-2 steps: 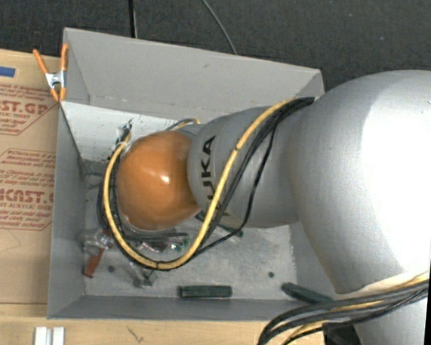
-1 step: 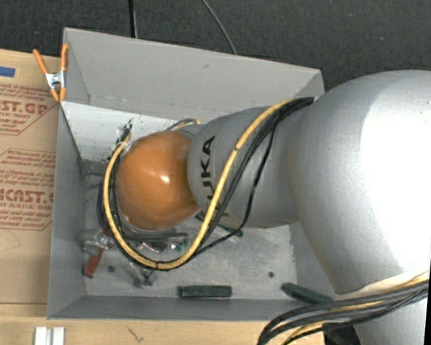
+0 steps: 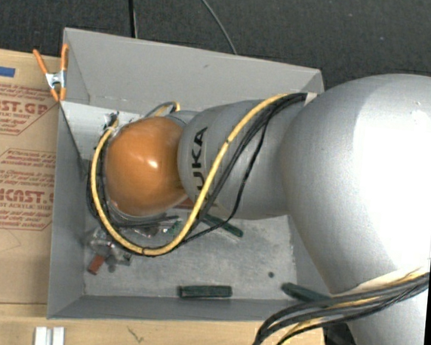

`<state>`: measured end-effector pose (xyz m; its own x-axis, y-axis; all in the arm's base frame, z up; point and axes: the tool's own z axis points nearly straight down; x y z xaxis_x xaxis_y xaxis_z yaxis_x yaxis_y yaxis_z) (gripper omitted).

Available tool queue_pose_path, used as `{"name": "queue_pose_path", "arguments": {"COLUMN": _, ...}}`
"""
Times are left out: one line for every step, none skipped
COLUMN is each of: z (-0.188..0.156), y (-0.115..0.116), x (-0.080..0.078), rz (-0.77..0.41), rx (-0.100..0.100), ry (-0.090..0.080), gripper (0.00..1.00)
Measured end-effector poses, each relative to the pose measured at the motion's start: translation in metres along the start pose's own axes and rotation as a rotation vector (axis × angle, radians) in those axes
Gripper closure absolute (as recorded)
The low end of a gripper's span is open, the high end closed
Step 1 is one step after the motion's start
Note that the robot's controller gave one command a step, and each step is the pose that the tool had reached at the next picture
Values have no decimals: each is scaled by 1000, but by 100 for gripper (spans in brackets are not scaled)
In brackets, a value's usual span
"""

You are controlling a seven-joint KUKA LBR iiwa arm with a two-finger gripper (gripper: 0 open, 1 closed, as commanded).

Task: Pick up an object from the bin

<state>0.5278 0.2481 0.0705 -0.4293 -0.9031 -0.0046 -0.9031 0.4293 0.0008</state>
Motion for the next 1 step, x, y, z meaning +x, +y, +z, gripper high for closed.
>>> {"name": "queue_pose_path", "arguments": {"z": 1, "y": -2, "x": 4, "rz": 1, "rx": 1, "ry": 13, "gripper": 0}}
